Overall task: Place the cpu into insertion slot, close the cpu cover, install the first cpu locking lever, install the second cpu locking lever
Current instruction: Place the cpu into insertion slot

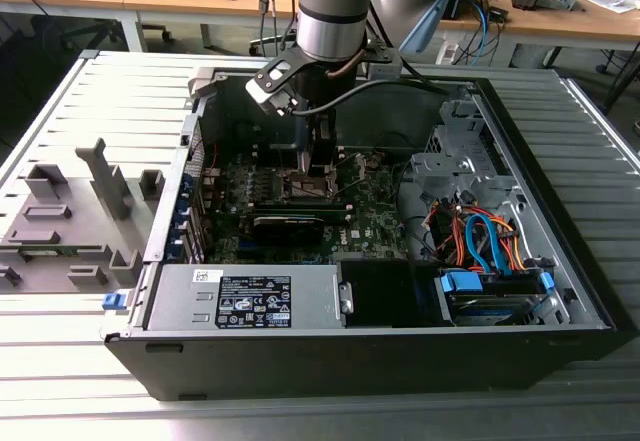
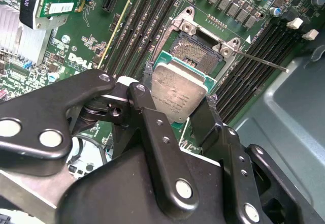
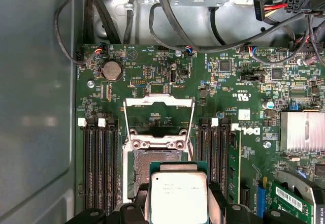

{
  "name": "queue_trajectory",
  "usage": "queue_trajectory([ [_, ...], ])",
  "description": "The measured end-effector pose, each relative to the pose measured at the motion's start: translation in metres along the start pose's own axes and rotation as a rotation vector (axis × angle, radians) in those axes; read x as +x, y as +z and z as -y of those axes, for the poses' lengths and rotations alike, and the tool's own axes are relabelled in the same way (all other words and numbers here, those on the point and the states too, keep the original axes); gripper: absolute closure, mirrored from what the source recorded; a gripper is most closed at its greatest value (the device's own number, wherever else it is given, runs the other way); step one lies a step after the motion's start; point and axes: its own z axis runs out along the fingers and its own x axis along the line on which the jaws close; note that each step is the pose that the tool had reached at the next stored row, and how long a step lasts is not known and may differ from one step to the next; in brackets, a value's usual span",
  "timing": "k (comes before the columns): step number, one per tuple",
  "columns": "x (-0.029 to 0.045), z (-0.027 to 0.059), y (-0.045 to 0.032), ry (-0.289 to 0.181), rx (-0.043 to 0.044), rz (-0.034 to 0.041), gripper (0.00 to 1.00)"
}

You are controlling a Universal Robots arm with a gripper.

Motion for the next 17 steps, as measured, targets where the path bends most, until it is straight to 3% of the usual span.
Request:
queue_trajectory([
  [11,0.0002,0.0,0.0015,0.0,-0.0001,-0.0001,0.46],
  [13,0.0007,-0.0002,0.0085,-0.001,0.0,0.0001,0.46],
  [17,0.0007,-0.0003,0.0091,-0.001,0.0,0.0,0.46],
])
